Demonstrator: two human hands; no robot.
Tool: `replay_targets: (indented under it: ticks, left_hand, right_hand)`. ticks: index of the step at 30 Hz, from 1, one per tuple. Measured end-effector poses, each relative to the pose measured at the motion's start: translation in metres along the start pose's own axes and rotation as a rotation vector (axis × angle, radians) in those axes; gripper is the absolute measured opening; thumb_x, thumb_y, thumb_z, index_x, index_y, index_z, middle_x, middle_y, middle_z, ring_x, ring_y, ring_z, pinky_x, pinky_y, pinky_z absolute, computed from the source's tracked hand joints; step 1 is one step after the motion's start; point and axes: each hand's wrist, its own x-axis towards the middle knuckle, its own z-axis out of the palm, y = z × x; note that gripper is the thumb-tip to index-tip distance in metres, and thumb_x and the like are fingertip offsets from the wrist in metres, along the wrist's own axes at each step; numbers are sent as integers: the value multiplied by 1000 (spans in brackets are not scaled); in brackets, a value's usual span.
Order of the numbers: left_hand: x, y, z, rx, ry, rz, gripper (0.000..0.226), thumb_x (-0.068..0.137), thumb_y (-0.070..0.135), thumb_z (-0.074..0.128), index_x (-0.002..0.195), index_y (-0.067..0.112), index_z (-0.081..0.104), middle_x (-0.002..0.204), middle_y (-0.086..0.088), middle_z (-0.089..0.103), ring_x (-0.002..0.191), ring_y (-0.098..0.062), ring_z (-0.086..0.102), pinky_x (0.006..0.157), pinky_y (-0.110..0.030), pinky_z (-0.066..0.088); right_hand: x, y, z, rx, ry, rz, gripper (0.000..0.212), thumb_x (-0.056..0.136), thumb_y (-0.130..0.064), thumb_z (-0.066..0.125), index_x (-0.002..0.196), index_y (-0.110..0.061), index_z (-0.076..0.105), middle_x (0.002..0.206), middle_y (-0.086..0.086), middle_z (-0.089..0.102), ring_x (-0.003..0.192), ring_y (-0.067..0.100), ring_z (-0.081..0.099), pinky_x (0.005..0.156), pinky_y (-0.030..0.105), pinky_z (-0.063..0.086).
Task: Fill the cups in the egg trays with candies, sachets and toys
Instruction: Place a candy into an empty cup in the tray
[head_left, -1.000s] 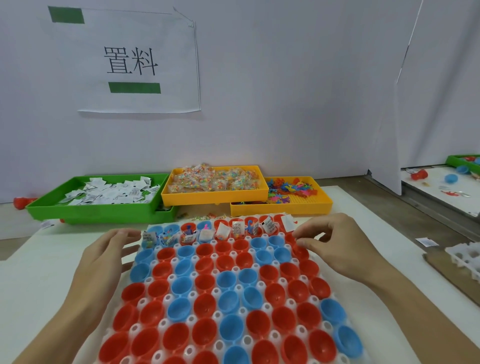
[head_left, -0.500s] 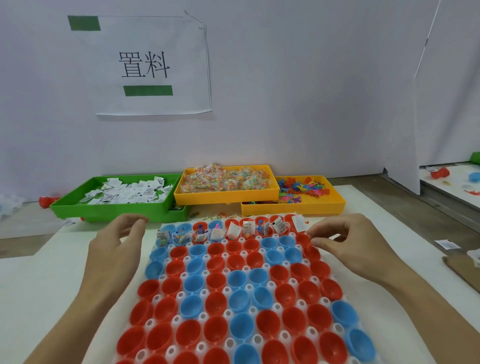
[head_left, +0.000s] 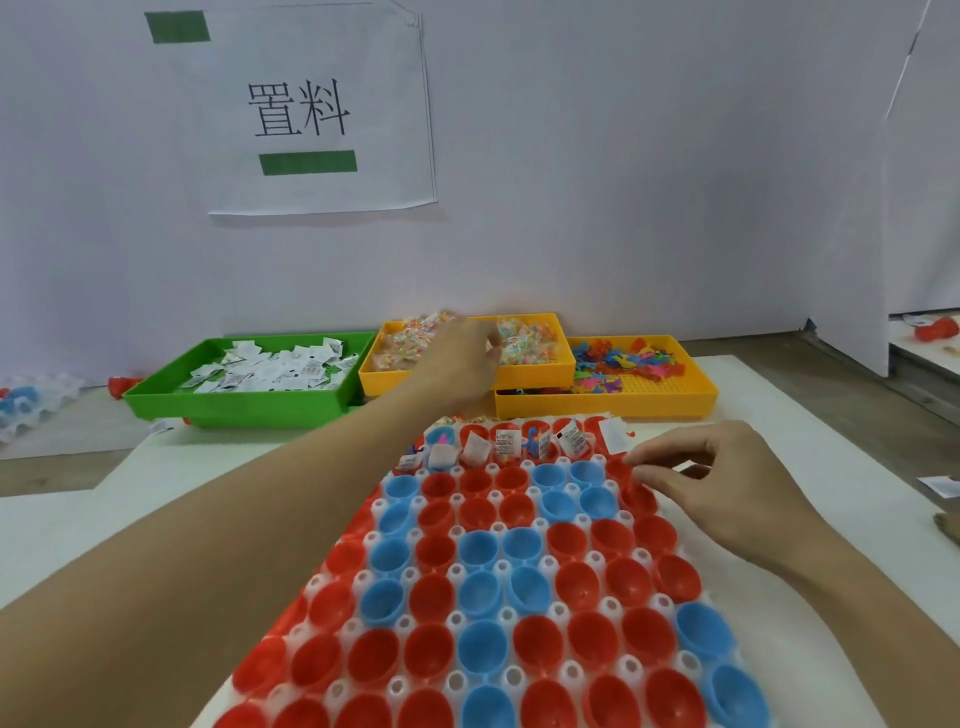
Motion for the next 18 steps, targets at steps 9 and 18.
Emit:
replay_targets:
  ticks: [9,18]
  left_hand:
    - [35,7,21,-99,10,-146,18,89,18,73,98,3,76,100,-15,72,83,-23,62,72,-33,51]
    - [-27,53,-15,-445,225,-67,17,97,24,61,87,15,71,68,2,70,55,-6,61,52,-15,44]
  right_hand:
    - [0,-1,1,54,41,-12,19,86,-14,76,85,-32,78,82,-20,72,85,-7,64,64,6,49]
    - [-1,-12,3,90,209,-76,13,93,-17,68,101,-24,76,90,-21,69,89,-7,60,66,4,45]
